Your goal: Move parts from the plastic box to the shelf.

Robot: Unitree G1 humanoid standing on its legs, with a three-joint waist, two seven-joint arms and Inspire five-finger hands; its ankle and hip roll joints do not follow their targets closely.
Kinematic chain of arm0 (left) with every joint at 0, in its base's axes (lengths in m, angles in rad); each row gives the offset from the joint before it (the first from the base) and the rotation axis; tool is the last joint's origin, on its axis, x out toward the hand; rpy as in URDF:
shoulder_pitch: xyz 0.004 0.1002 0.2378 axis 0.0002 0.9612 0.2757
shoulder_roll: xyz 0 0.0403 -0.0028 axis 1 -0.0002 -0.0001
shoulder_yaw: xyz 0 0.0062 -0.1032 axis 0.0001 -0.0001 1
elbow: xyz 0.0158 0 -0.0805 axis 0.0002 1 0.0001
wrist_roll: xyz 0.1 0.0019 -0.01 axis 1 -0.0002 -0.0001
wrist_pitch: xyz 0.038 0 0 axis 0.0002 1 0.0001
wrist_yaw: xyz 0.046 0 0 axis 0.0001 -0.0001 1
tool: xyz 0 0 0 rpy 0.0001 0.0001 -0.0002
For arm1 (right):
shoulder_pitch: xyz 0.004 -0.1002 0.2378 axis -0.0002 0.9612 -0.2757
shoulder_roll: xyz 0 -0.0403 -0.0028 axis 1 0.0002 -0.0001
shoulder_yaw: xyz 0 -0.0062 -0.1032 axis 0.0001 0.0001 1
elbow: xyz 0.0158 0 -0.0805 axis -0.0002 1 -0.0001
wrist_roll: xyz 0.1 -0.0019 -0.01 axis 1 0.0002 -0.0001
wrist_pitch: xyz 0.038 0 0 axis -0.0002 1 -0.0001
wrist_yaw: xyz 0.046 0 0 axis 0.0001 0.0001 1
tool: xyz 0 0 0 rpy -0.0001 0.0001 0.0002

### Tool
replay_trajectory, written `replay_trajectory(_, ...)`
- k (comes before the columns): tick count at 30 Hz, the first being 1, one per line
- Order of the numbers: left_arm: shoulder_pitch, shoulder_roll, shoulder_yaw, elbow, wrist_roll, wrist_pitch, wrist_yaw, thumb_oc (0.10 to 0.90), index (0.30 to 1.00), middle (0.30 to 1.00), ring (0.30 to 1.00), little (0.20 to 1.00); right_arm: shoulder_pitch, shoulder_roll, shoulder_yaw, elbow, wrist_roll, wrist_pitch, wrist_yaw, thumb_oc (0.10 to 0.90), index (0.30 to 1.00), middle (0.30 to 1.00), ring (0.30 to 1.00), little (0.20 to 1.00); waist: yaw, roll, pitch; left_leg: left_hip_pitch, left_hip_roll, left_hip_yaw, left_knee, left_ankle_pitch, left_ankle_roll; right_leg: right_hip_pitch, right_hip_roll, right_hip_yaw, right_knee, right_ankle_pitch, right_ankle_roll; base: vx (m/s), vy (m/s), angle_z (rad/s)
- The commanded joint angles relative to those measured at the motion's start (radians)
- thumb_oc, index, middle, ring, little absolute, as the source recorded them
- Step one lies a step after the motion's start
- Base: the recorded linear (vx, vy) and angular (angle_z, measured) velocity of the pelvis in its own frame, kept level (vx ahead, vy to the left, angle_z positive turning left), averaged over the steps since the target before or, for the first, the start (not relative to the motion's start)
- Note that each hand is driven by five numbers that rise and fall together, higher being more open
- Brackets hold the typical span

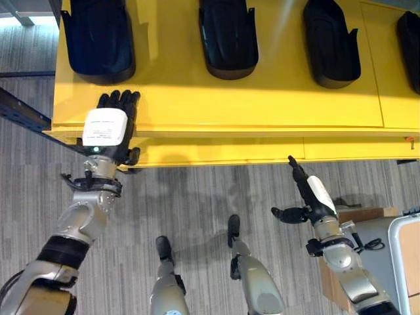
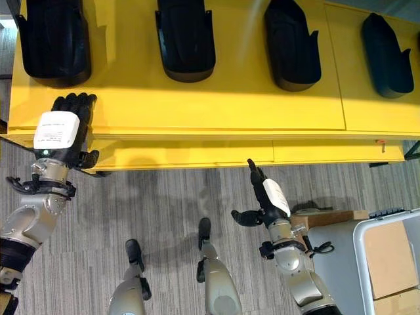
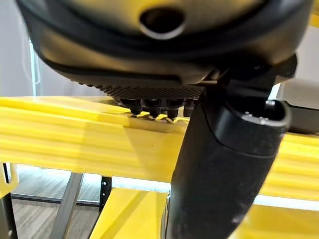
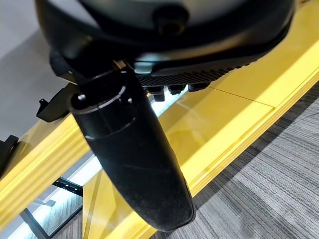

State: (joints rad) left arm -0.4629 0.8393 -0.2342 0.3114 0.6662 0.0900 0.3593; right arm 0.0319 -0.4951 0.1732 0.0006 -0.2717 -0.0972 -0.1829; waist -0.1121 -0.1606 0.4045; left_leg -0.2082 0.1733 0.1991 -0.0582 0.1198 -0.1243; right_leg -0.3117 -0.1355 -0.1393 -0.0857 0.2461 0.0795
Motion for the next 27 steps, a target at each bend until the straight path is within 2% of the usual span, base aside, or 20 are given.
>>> replay_trajectory(1, -0.115, 0.042, 0.068, 0.059, -0.06, 0.029, 0.056, 0.9, 1.0, 1.0, 1.0, 1.0, -0.023, -0.025, -0.073, -0.092, 0.006, -0.04, -0.032, 0.9, 1.0, 1.0, 1.0, 1.0, -0.019, -0.023, -0.054, -0.077, -0.007, -0.022, 0.139, -0.118, 0.072, 0.058, -0.082, -0.003, 0.096, -0.17, 0.09, 0.0, 0.0, 0.0)
replay_trajectory(15, -0.239, 0.078, -0.002, 0.17, -0.104, 0.045, 0.052, 0.9, 1.0, 1.0, 1.0, 1.0, -0.016, -0.039, -0.063, -0.101, 0.006, -0.042, -0.029, 0.9, 1.0, 1.0, 1.0, 1.0, -0.035, -0.034, -0.041, -0.117, -0.005, -0.019, 0.181, -0.133, 0.075, 0.032, -0.082, 0.011, 0.104, -0.161, 0.093, 0.0, 0.003, 0.0)
replay_trajectory(27, -0.247, 0.085, -0.002, 0.166, -0.123, 0.033, 0.054, 0.9, 1.0, 1.0, 1.0, 1.0, -0.004, -0.049, -0.064, -0.108, 0.01, -0.05, -0.018, 0.9, 1.0, 1.0, 1.0, 1.0, -0.035, -0.031, -0.035, -0.144, -0.008, -0.028, 0.208, -0.141, 0.074, 0.024, -0.085, 0.008, 0.108, -0.16, 0.091, 0.0, 0.0, 0.0)
